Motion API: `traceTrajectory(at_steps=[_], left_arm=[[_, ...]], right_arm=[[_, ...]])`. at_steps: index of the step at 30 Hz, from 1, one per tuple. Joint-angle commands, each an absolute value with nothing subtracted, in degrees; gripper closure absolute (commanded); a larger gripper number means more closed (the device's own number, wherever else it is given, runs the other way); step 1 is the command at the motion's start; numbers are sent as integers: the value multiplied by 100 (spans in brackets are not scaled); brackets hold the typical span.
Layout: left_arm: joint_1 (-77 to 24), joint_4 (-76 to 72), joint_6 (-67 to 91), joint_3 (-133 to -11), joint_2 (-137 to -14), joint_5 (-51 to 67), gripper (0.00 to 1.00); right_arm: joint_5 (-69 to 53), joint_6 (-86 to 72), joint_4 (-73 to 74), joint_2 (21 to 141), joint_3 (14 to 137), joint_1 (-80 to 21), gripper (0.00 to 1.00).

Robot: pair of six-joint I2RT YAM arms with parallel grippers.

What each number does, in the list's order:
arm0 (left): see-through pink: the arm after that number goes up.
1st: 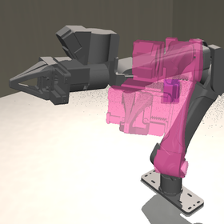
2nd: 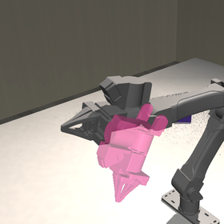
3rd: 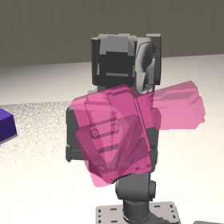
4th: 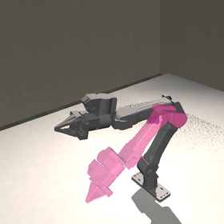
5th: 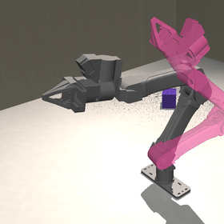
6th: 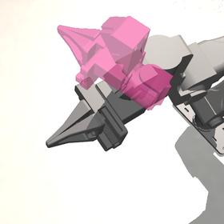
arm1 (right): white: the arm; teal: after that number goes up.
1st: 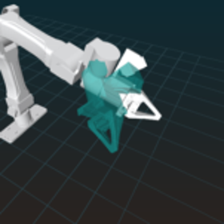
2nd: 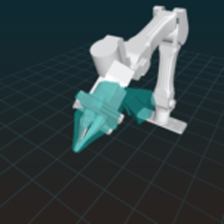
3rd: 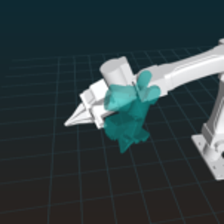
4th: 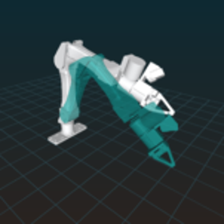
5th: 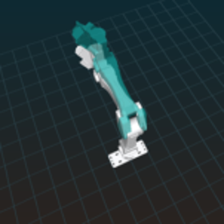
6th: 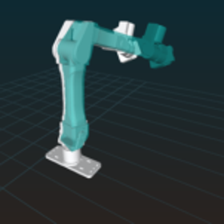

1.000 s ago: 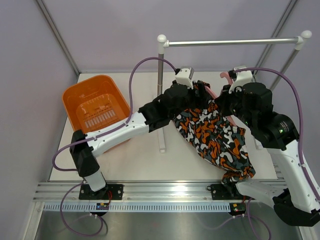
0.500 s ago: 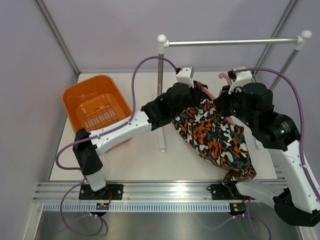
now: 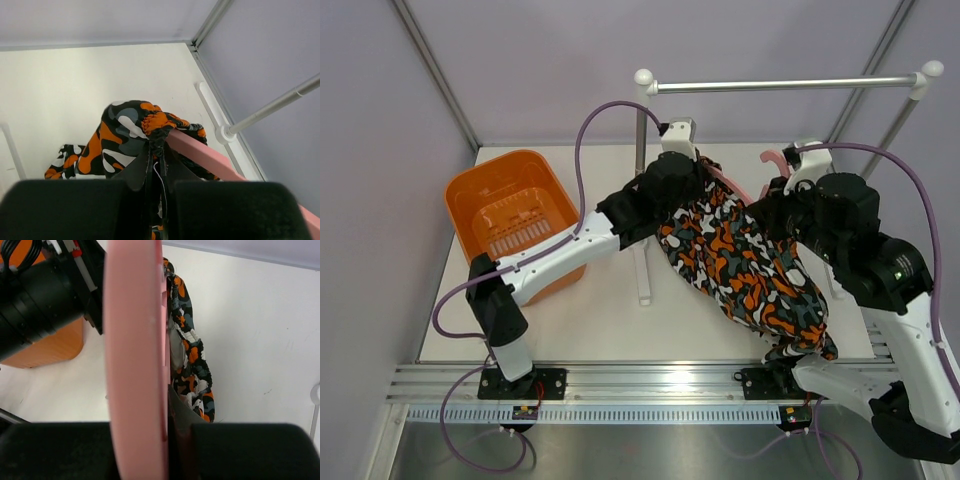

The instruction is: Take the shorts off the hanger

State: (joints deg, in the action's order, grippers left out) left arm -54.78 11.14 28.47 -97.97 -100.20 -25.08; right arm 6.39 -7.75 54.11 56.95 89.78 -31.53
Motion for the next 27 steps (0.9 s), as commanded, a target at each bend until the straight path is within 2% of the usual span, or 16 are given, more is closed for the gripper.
traceTrajectory(at_steps=[1,15,22,27], left_arm=[[-5212,905,2725,-10151,-10116,-3111,100],[-5010,985,2786,-10029,-10547,-2558,100],[-5062,617,2733,-9459,-10100,-1821,100],[-5475,255,2339,-8878,-9546,-1319,100]], right_arm=[[422,-844,5678,5300,9105,-3252,100],[483,-949,5485,4817,9176,-3252,100],[966,-984,5300,4711,9150,-3252,100],[1449,-1107,4713,4693,8895,-3252,100]])
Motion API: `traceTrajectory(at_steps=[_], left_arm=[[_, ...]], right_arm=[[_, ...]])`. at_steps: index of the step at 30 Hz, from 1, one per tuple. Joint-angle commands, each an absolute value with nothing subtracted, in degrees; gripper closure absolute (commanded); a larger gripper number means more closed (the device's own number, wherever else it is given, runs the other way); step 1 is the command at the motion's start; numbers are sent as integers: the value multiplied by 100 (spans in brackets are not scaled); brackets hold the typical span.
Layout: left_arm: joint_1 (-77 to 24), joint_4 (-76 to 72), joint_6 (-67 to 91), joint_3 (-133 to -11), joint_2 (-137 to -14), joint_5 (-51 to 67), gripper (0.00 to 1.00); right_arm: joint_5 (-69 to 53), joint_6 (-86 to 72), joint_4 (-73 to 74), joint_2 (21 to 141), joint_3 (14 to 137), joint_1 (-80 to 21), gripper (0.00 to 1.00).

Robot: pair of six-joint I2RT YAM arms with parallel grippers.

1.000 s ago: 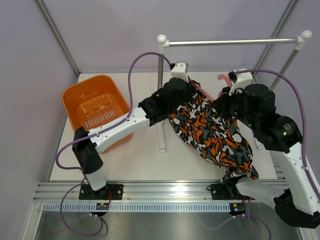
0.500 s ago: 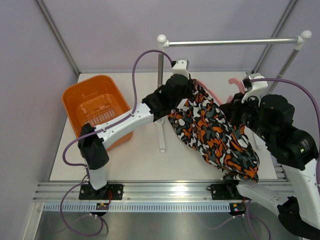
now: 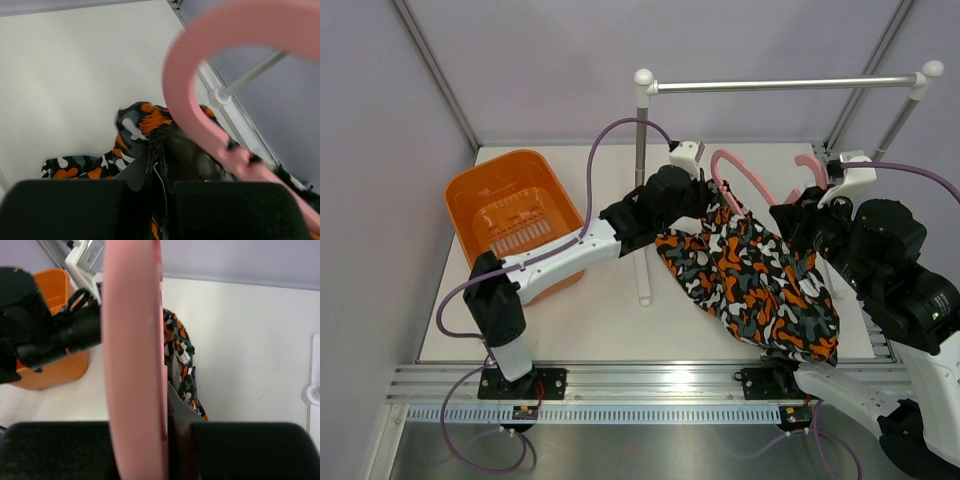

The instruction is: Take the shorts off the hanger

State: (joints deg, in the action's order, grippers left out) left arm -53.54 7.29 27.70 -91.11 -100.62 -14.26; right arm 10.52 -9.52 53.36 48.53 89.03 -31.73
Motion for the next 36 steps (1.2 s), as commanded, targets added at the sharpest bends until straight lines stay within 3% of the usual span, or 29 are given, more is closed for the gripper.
traceTrajectory(at_steps=[1,6,11,16,19,21,25,32,36], left_arm=[[-5563,194,2277,-8816,-9467,-1110,100],[-6379,-123,1234,-8402,-8860,51,100],[-7496,1053,36,-8859,-8745,1299,100],[-7962,1782,-448,-8903,-8350,2660,100],[-8155,2153,-659,-8877,-7982,2795,100],[-8200,2162,-668,-8798,-7718,2376,100],[-8218,1960,-589,-8622,-6875,-306,100],[-8209,1208,-1552,-9710,-5969,-3590,100],[-8209,-186,-2695,-9835,-5722,-4164,100]], right_arm=[[1476,-1151,4615,4702,8781,-3243,100],[1801,-1265,3948,4799,8438,-3261,100],[2109,-1231,3394,5044,8279,-3252,100],[2627,-1038,3129,5579,8586,-3261,100],[3005,-958,3076,5948,8971,-3252,100],[3067,-941,3199,6116,9201,-3252,100],[2980,-1081,3445,6302,9685,-3252,100],[2892,-1116,3876,6144,9738,-3252,100],[2883,-1090,4078,6003,9808,-3243,100]])
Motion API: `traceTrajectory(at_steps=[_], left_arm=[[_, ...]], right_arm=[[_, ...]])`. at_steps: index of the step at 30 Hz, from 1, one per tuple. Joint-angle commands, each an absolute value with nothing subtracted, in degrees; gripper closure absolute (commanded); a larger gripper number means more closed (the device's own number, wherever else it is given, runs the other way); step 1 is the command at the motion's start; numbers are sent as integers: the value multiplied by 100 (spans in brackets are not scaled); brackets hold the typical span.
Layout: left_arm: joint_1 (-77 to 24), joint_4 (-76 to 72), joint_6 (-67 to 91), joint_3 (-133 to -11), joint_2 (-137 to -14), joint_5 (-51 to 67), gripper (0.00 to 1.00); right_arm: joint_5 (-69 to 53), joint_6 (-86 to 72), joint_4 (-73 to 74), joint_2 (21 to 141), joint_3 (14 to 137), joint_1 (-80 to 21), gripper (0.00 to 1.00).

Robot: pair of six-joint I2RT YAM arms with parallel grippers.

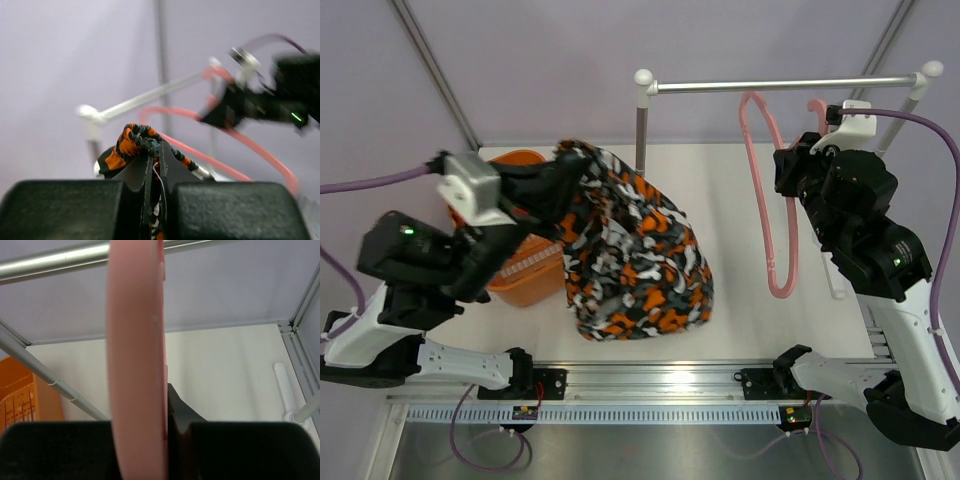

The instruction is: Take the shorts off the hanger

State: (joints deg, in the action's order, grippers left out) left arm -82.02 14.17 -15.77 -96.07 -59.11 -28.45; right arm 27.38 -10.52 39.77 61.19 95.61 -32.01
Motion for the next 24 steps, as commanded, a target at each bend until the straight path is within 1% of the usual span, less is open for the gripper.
traceTrajectory(at_steps=[1,2,3,4,5,7,8,9,10,11,12,14,15,17,18,19,20,21,22,23,24], left_arm=[[-8209,-698,-3412,-9774,-5696,-4218,100],[-8200,-1199,-3863,-9695,-5695,-4262,100],[-8165,-2387,-4381,-9529,-5791,-4193,100],[-8122,-2878,-5230,-9545,-5905,-4105,100],[-8008,-3379,-5499,-9632,-6045,-4000,100],[-7368,-3279,-5529,-10359,-6607,-3841,100],[-7061,-2817,-5320,-10632,-6757,-3806,100],[-6344,-2499,-4978,-10887,-6872,-3614,100],[-5989,-2157,-4192,-11316,-7004,-3508,100],[-5576,-1866,-3818,-11503,-7074,-3394,100],[-4937,-1402,-3519,-11679,-7145,-3279,100],[-4371,-1100,-2920,-12127,-7452,-3191,100],[-3777,-733,-2674,-12303,-7575,-3077,100],[-3115,-292,-1647,-12689,-7908,-2788,100],[-2441,-12,-1226,-12726,-7988,-2386,100],[-2147,148,-569,-12727,-8059,-2251,100],[-1840,410,-258,-12761,-8216,-2111,100],[-1237,526,67,-12770,-8279,-1814,100],[-952,658,801,-12762,-8340,-1645,100],[-653,772,1157,-12744,-8393,-1452,100],[-137,878,1517,-12561,-8420,-1041,100]], right_arm=[[2883,-1090,4165,5986,9835,-3243,100],[2892,-1081,4201,5977,9861,-3252,100],[2865,-1081,4236,5977,9914,-3252,100],[2839,-1081,4297,5994,9940,-3252,100],[2804,-1081,4333,6012,9975,-3261,100],[2769,-1090,4438,6047,10037,-3252,100],[2708,-1099,4456,6056,10046,-3252,100],[2672,-1099,4473,6047,10046,-3252,100],[2646,-1099,4482,6047,10028,-3261,100],[2628,-1099,4491,6047,10028,-3252,100],[2611,-1081,4500,6064,10020,-3252,100],[2567,-1055,4561,6091,10046,-3252,100],[2549,-1046,4588,6126,10081,-3252,100],[2470,-1046,4640,6152,10099,-3252,100],[2435,-1046,4649,6144,10116,-3252,100],[2408,-1055,4684,6144,10116,-3252,100],[2373,-1046,4693,6144,10116,-3252,100],[2356,-1046,4702,6135,10108,-3252,100],[2347,-1028,4728,6135,10099,-3252,100],[2355,-1011,4746,6135,10081,-3252,100],[2355,-1002,4763,6135,10064,-3243,100]])
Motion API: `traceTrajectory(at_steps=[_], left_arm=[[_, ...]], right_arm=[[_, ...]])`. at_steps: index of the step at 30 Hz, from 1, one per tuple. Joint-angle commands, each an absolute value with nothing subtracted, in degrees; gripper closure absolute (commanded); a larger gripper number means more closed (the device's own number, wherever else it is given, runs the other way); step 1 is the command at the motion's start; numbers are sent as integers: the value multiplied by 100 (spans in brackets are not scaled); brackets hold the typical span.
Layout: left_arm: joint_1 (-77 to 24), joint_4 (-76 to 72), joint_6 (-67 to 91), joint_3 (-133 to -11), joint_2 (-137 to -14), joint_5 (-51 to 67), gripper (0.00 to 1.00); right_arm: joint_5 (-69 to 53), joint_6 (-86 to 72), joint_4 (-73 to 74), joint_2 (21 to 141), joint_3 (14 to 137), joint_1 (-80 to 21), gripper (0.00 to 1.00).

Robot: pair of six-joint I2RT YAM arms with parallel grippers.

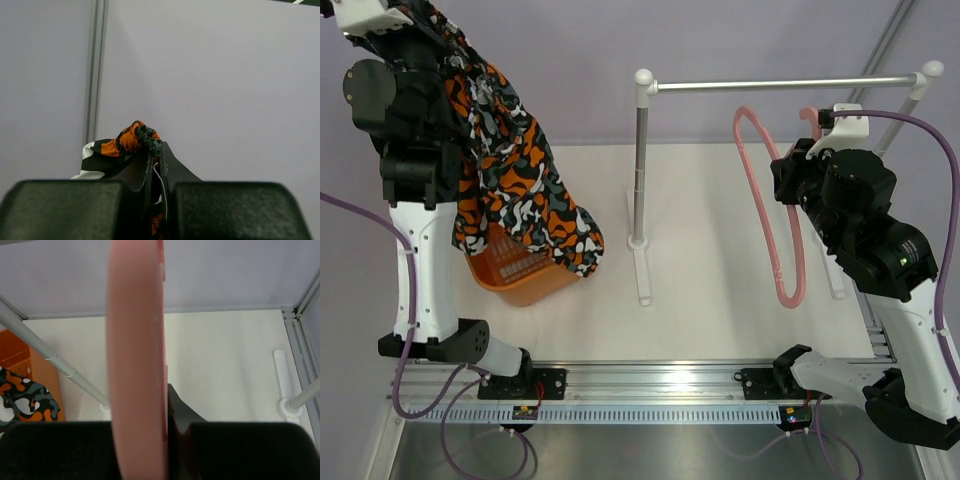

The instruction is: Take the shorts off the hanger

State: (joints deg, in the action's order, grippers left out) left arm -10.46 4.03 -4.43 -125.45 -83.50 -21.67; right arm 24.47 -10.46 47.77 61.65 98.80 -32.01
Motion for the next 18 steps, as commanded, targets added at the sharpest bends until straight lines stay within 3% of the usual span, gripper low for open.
traceTrajectory(at_steps=[1,9,16,18], left_arm=[[-10,844,1999,-12403,-8403,-898,100],[211,1046,2267,-11181,-8253,-1494,100],[193,1002,3539,-8678,-7489,-1845,96],[45,1133,3839,-7764,-7217,-2415,95]], right_arm=[[2355,-985,4781,6126,10055,-3252,100],[2294,-1002,4755,6056,9862,-3252,100],[2206,-1099,4711,5933,9668,-3252,100],[2153,-1125,4711,5933,9624,-3252,100]])
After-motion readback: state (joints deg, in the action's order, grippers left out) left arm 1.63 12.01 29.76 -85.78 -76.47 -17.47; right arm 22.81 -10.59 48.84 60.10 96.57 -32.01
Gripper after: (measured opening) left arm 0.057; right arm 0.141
